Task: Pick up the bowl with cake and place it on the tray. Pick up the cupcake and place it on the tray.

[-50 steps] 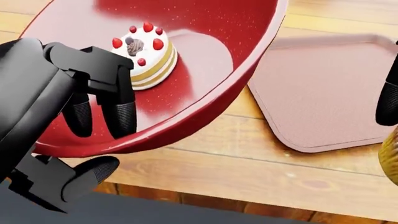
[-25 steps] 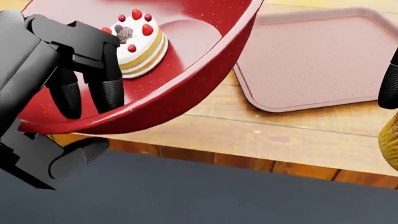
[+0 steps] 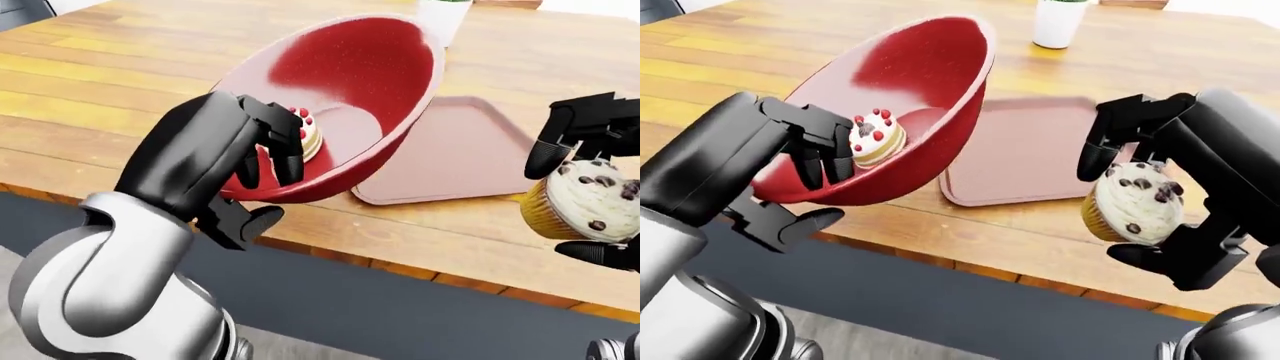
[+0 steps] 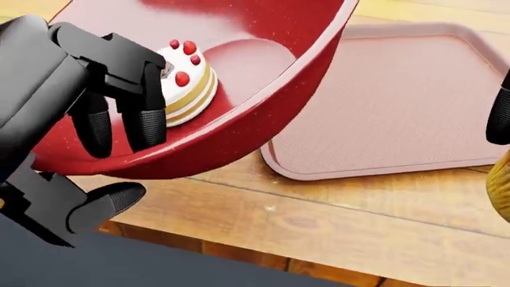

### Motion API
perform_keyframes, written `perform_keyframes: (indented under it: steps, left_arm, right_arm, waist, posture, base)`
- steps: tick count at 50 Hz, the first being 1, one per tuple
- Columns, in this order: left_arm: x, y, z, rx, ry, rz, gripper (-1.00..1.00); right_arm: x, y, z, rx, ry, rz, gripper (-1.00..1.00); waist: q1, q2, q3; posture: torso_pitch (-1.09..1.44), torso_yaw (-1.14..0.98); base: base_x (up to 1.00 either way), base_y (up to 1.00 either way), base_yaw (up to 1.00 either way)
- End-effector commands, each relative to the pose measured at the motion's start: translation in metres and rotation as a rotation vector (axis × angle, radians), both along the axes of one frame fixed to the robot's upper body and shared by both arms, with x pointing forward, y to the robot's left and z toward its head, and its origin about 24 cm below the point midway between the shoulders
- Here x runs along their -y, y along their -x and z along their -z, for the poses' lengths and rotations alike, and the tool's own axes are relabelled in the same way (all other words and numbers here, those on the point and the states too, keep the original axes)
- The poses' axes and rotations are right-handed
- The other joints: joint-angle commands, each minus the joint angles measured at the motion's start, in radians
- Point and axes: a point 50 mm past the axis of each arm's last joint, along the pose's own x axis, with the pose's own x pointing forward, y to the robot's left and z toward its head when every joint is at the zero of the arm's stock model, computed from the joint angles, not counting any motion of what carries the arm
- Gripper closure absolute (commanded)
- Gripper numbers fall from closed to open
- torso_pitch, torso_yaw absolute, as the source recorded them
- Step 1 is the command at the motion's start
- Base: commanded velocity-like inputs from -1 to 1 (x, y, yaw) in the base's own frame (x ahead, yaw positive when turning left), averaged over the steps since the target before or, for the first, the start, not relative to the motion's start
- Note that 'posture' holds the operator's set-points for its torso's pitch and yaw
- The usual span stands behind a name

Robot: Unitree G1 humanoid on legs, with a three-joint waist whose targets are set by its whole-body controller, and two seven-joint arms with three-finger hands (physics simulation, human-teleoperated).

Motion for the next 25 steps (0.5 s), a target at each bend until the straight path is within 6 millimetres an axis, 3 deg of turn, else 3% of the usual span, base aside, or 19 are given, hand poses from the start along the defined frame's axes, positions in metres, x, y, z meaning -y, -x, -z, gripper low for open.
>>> perform_keyframes:
  steps: [1, 3, 4, 5, 6, 9, 11, 12, 13, 14, 15, 16, 18, 20, 22, 25]
  left_arm:
    - [-0.0068, 0.0095, -0.0117, 0.119, 0.036, -0.052, 1.0]
    - [-0.0065, 0.0096, -0.0118, 0.12, 0.035, -0.051, 1.0]
    - [-0.0063, 0.0096, -0.0119, 0.12, 0.034, -0.051, 1.0]
    - [-0.0064, 0.0094, -0.0127, 0.121, 0.035, -0.051, 1.0]
    - [-0.007, 0.0088, -0.0129, 0.123, 0.036, -0.053, 1.0]
    - [-0.0076, 0.0094, -0.0144, 0.125, 0.036, -0.054, 1.0]
    - [-0.0081, 0.0089, -0.0136, 0.125, 0.037, -0.054, 1.0]
    - [-0.008, 0.0089, -0.0134, 0.125, 0.037, -0.054, 1.0]
    - [-0.008, 0.0093, -0.0137, 0.125, 0.036, -0.054, 1.0]
    - [-0.0082, 0.0094, -0.014, 0.125, 0.038, -0.055, 1.0]
    - [-0.0082, 0.0094, -0.0143, 0.125, 0.038, -0.055, 1.0]
    - [-0.0081, 0.0097, -0.0146, 0.125, 0.038, -0.055, 1.0]
    - [-0.0083, 0.0097, -0.0145, 0.125, 0.038, -0.056, 1.0]
    - [-0.0081, 0.0097, -0.0142, 0.125, 0.038, -0.055, 1.0]
    - [-0.0077, 0.0109, -0.0158, 0.126, 0.038, -0.055, 1.0]
    - [-0.0077, 0.0109, -0.0171, 0.128, 0.039, -0.056, 1.0]
  right_arm:
    - [-0.0011, 0.0075, -0.0087, 0.088, 0.023, 0.015, 1.0]
    - [-0.0009, 0.0076, -0.0085, 0.088, 0.022, 0.015, 1.0]
    - [-0.0009, 0.0082, -0.0091, 0.088, 0.023, 0.015, 1.0]
    - [-0.0011, 0.0083, -0.0093, 0.089, 0.027, 0.015, 1.0]
    - [-0.0011, 0.008, -0.0097, 0.092, 0.027, 0.015, 1.0]
    - [-0.0011, 0.008, -0.0102, 0.096, 0.025, 0.013, 1.0]
    - [-0.0015, 0.0084, -0.011, 0.097, 0.021, 0.011, 1.0]
    - [-0.0015, 0.0081, -0.0112, 0.096, 0.019, 0.011, 1.0]
    - [-0.0016, 0.0083, -0.0117, 0.097, 0.017, 0.011, 1.0]
    - [-0.0016, 0.0082, -0.0118, 0.097, 0.016, 0.012, 1.0]
    - [-0.0015, 0.0079, -0.0115, 0.097, 0.015, 0.012, 1.0]
    - [-0.0016, 0.0082, -0.0114, 0.095, 0.015, 0.013, 1.0]
    - [-0.0015, 0.0078, -0.0109, 0.095, 0.014, 0.012, 1.0]
    - [-0.0014, 0.0078, -0.0105, 0.095, 0.014, 0.011, 1.0]
    - [-0.0013, 0.0081, -0.0106, 0.096, 0.013, 0.01, 1.0]
    - [-0.0007, 0.009, -0.0119, 0.098, 0.012, 0.011, 1.0]
  waist:
    - [0.01, -0.003, -0.039]
    - [0.011, 0.028, -0.019]
    - [0.011, 0.04, -0.025]
    - [0.009, 0.045, -0.004]
    - [0.001, 0.037, -0.003]
    - [-0.011, 0.044, -0.024]
    - [-0.023, 0.063, -0.046]
    - [-0.026, 0.037, -0.037]
    - [-0.018, 0.046, -0.059]
    - [-0.009, 0.055, -0.058]
    - [-0.007, 0.08, -0.042]
    - [-0.005, 0.097, -0.047]
    - [0.0, 0.103, -0.062]
    - [-0.015, 0.104, -0.056]
    - [-0.014, 0.094, -0.076]
    - [-0.021, 0.073, -0.075]
  posture:
    - [0.0, 0.0]
    - [0.0, 0.0]
    - [0.0, 0.0]
    - [0.0, 0.0]
    - [0.0, 0.0]
    - [0.0, 0.0]
    - [0.0, 0.0]
    - [0.0, 0.0]
    - [0.0, 0.0]
    - [0.0, 0.0]
    - [0.0, 0.0]
    - [0.0, 0.0]
    - [0.0, 0.0]
    - [0.0, 0.0]
    - [0.0, 0.0]
    - [0.0, 0.0]
  base:
    - [-0.3, -0.44, 0.0]
    - [-0.27, -0.39, 0.0]
    - [-0.04, -0.16, 0.0]
    - [0.0, 0.0, 0.0]
    - [0.0, 0.0, 0.0]
    - [0.0, 0.0, 0.0]
    - [0.0, 0.0, 0.0]
    - [0.0, 0.0, 0.0]
    - [0.0, -0.1, 0.0]
    - [-0.02, -0.3, 0.0]
    - [-0.16, -0.41, 0.0]
    - [-0.27, -0.46, 0.0]
    - [-0.36, -0.53, 0.0]
    - [-0.41, -0.55, 0.0]
    - [-0.53, -0.54, 0.0]
    - [-0.59, -0.55, 0.0]
